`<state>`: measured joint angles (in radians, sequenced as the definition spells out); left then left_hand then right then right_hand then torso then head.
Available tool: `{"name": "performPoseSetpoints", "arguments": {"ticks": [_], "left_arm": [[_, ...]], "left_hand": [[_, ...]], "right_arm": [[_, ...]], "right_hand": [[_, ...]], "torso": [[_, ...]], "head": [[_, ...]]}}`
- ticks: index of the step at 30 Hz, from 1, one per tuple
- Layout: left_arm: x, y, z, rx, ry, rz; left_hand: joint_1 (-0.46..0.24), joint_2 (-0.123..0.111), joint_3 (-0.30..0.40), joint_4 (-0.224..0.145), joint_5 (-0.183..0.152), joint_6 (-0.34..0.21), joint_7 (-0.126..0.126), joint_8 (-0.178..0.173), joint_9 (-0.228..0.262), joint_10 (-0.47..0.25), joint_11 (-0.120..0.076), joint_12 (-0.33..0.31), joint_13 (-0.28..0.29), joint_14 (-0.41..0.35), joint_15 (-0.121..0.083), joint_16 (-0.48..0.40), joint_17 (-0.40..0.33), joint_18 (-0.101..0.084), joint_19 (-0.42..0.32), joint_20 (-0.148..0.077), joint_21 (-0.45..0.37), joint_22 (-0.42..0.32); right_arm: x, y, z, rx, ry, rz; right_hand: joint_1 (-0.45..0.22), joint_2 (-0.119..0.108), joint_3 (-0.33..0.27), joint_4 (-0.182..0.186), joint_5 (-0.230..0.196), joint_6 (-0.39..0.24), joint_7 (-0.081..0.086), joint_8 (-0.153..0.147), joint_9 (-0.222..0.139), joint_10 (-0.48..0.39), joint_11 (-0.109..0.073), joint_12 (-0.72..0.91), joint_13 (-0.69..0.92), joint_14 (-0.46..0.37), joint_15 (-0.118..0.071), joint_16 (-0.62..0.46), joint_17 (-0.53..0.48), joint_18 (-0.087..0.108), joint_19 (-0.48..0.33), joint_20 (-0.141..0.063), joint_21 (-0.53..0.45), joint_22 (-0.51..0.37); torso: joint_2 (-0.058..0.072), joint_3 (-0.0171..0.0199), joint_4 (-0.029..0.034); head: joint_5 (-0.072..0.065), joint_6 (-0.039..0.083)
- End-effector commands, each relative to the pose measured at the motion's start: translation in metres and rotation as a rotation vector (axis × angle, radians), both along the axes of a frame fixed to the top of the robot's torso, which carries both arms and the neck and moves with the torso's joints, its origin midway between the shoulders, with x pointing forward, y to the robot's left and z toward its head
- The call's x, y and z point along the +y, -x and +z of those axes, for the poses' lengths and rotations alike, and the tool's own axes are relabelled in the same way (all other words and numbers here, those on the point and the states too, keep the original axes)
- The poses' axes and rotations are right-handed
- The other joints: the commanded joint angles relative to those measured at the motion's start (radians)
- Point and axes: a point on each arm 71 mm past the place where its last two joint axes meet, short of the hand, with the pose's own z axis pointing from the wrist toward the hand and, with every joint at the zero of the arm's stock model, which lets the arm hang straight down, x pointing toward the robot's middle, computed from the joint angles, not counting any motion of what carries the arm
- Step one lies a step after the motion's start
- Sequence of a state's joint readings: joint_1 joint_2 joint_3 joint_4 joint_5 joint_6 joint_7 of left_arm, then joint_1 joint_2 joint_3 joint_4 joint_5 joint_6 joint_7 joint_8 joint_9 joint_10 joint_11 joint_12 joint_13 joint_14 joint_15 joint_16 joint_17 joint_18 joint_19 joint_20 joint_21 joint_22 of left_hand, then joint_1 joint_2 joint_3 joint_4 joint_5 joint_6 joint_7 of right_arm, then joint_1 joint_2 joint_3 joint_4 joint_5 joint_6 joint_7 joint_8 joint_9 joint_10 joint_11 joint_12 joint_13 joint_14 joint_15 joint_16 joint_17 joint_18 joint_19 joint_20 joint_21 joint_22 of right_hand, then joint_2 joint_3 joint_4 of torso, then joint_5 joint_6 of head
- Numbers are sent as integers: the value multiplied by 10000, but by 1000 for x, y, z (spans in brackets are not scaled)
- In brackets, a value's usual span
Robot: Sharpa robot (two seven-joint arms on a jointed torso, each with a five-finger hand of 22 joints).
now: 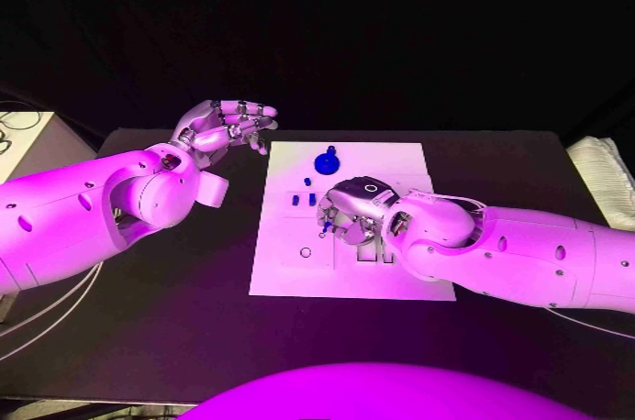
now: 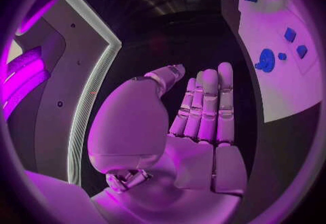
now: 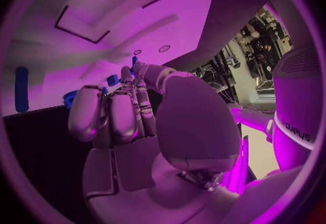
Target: Assemble the parts on the task board
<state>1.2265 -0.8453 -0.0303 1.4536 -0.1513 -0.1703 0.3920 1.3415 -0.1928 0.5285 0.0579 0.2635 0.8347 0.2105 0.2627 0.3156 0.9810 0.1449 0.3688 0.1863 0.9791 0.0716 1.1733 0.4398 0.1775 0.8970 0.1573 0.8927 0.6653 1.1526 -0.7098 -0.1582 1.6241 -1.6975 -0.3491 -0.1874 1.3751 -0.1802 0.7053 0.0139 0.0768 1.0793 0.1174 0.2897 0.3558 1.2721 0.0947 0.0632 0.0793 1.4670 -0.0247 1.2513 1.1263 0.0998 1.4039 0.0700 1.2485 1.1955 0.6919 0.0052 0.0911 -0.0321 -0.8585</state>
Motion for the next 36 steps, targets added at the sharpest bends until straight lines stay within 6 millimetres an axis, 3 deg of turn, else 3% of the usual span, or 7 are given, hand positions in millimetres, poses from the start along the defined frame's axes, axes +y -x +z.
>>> {"name": "performPoseSetpoints", "arguments": {"ticks": [1,18,36], "left_arm": [[-2,1,0,50,96,-123],[2,-2,-1,97,23,3],[5,-3,-1,114,-12,72]], "left_hand": [[19,-11,-43,11,22,-12,29,36,-17,-67,-25,42,14,-61,-18,-57,-15,57,41,60,-60,-15],[4,-15,-56,25,22,-23,30,43,-19,-88,-22,59,18,-65,-14,-58,-18,57,39,64,-71,-21],[4,-15,-56,25,22,-23,30,43,-19,-88,-22,59,18,-65,-14,-58,-18,57,39,64,-71,-21]], "right_arm": [[0,0,-3,-40,551,-16],[8,4,-5,-134,300,208],[11,3,-9,-30,760,237]], "right_hand": [[31,106,39,5,23,-7,76,59,11,437,-414,37,118,285,-34,17,-5,-166,-19,27,-14,3],[17,115,41,-5,15,-12,79,65,26,439,-413,37,120,284,-32,19,-12,-161,-27,30,-26,-9],[16,118,46,-20,10,-17,78,68,37,440,-413,36,121,282,-33,13,-27,-157,-33,31,-36,-19]], "torso": [[2,-5,-6],[-2,-8,1],[11,-10,-3]], "head": [[37,-60],[148,-142],[117,-142]]}}
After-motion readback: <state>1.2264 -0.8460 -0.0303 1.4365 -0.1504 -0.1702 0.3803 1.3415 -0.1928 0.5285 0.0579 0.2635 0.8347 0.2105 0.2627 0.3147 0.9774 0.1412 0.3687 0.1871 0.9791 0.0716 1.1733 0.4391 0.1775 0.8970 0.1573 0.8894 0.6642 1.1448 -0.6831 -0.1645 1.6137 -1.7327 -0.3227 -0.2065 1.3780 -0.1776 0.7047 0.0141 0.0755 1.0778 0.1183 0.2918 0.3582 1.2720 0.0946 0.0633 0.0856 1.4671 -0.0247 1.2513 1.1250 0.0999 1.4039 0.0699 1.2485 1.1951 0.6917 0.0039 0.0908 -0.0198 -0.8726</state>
